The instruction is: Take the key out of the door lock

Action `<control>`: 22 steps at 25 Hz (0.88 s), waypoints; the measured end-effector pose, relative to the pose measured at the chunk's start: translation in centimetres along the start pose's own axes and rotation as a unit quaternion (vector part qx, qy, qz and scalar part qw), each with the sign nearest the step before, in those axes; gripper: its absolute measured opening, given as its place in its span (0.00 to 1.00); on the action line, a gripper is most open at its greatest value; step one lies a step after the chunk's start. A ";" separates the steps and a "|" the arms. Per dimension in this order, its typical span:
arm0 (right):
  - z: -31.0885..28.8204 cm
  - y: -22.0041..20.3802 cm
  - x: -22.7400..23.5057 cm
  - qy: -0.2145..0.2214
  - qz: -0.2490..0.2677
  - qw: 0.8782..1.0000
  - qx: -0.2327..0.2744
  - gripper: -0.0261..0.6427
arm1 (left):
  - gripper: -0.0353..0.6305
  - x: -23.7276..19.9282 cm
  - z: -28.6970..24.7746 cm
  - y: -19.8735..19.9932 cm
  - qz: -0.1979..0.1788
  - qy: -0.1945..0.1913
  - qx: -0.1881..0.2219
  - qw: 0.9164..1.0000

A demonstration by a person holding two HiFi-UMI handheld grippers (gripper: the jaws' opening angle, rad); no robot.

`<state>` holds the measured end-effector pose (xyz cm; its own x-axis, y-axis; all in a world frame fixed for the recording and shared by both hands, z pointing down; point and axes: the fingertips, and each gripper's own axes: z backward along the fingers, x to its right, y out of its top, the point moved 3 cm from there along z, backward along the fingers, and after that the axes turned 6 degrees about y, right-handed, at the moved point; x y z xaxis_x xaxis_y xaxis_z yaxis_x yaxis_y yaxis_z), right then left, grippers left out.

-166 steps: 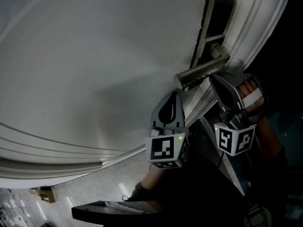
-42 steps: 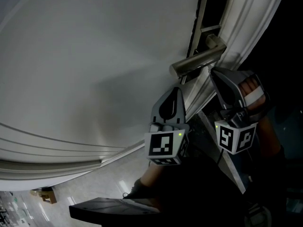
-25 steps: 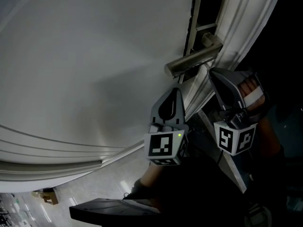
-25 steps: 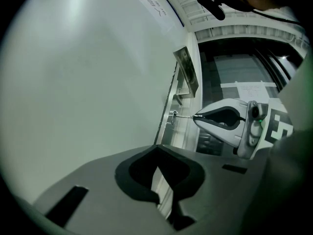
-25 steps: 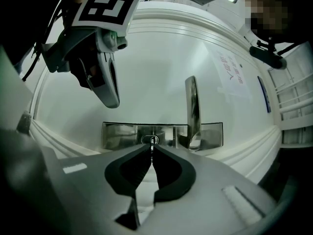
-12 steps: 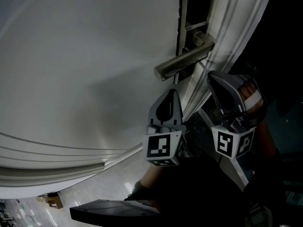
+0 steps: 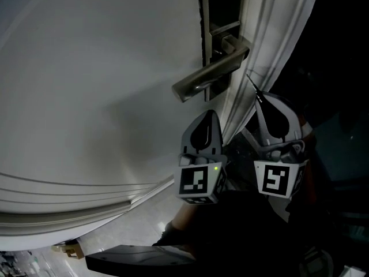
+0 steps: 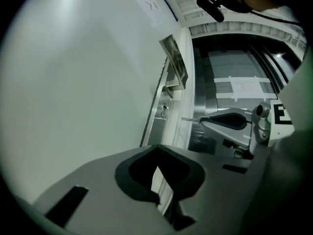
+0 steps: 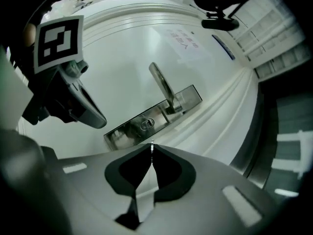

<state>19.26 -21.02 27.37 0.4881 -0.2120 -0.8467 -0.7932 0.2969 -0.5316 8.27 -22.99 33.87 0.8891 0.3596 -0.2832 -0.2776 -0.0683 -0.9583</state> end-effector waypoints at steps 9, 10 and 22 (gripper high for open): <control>2.2 -2.1 -0.7 0.042 -0.274 0.960 0.026 0.06 | 0.05 1.8 0.0 -0.9 -0.028 -0.035 -0.017 0.999; 2.3 -2.3 -0.8 0.043 -0.286 0.957 0.026 0.06 | 0.05 2.0 0.0 -1.0 -0.028 -0.038 -0.018 0.999; 2.5 -3.4 -1.7 0.051 -0.284 0.957 0.006 0.06 | 0.05 3.0 -0.5 -1.7 -0.020 -0.050 -0.027 0.998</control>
<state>22.00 -19.32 30.57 0.8007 -0.4323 -0.4148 -0.4059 0.1179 -0.9063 11.64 -22.27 34.62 0.8573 0.4540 -0.2427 -0.2206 -0.1019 -0.9700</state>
